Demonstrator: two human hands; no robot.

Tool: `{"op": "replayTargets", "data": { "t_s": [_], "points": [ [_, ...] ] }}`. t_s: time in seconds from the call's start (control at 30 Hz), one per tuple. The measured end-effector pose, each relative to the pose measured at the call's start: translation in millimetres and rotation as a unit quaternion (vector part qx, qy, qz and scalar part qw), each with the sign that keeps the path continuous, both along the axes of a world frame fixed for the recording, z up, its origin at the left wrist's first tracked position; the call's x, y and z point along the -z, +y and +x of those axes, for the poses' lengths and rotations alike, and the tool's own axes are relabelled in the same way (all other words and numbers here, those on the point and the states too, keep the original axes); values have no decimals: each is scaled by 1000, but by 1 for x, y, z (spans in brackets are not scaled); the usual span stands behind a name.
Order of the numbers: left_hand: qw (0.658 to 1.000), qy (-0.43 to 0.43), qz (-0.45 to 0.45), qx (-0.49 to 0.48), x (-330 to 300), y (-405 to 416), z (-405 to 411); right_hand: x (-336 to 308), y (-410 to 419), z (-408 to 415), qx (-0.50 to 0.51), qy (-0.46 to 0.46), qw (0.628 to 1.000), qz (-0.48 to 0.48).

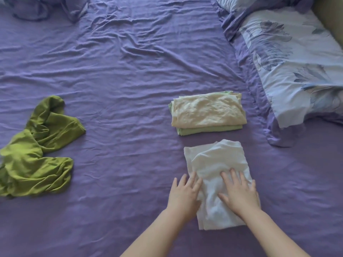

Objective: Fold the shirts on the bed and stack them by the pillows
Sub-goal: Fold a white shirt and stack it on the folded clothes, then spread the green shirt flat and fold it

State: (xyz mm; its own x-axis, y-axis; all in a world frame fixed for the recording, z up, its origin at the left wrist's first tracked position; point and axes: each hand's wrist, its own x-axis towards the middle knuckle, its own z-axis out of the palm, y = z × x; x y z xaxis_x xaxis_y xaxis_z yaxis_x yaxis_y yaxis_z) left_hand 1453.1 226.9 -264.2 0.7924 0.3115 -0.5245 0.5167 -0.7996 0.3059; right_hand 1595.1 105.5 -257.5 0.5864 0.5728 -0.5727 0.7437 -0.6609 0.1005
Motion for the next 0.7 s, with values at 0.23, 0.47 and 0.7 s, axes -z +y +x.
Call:
{"op": "replayTargets", "data": {
  "t_s": [0.23, 0.47, 0.7],
  "points": [
    [995, 57, 20, -78, -15, 74, -82, -28, 85, -73, -13, 49, 988, 147],
    [988, 48, 59, -135, -35, 155, -194, -42, 176, -187, -118, 85, 960, 240],
    [974, 38, 131, -180, -43, 239, -313, -37, 268, -294, -170, 133, 945, 247]
  ]
}}
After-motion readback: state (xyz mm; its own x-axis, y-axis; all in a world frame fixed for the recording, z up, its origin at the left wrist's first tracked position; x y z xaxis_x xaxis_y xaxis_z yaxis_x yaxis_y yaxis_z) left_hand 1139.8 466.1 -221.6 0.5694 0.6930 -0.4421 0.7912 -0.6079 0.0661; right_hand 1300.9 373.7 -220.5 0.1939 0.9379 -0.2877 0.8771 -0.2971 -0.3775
